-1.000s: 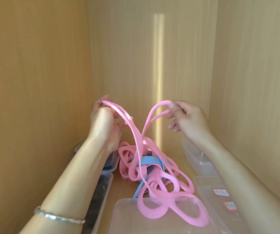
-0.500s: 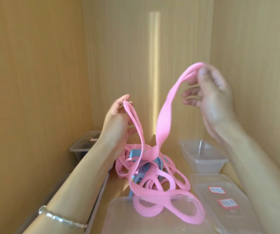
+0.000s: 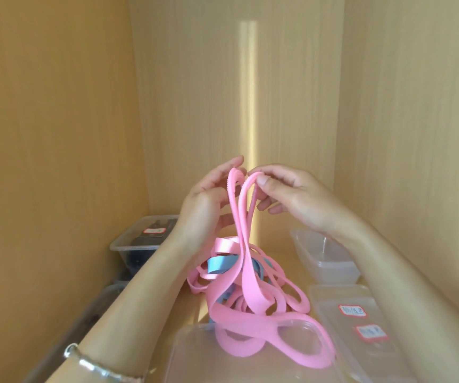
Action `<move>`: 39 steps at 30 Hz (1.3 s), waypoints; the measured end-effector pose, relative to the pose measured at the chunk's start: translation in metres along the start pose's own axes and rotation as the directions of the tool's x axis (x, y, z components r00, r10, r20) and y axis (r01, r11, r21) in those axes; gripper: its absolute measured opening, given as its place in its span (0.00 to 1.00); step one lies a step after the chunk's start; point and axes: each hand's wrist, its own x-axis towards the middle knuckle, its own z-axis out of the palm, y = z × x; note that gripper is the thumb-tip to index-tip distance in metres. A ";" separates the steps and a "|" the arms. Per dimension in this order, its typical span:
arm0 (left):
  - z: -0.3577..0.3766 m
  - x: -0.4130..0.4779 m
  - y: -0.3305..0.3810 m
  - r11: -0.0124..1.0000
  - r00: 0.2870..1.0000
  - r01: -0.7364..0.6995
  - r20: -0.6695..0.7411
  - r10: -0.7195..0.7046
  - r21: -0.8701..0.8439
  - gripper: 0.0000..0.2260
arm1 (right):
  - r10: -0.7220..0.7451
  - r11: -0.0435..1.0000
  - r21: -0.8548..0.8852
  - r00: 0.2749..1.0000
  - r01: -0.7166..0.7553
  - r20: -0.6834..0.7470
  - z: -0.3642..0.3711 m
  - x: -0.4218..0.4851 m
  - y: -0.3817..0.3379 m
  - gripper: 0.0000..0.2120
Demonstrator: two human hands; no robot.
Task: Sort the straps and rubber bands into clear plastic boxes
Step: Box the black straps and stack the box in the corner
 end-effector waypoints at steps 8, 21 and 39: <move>0.008 -0.002 -0.001 0.997 0.996 0.081 -0.026 -0.081 -0.020 0.16 | -0.040 0.999 0.007 0.992 0.042 -0.116 0.005 0.002 0.002 0.05; 0.017 -0.002 -0.003 0.995 0.993 0.061 0.103 -0.053 -0.081 0.16 | -0.102 0.992 0.057 0.971 0.117 -0.218 0.010 0.002 0.003 0.02; 0.015 -0.004 -0.008 0.994 0.988 0.040 0.144 -0.055 0.101 0.24 | -0.094 0.995 0.021 0.988 0.098 -0.120 0.007 0.000 0.002 0.05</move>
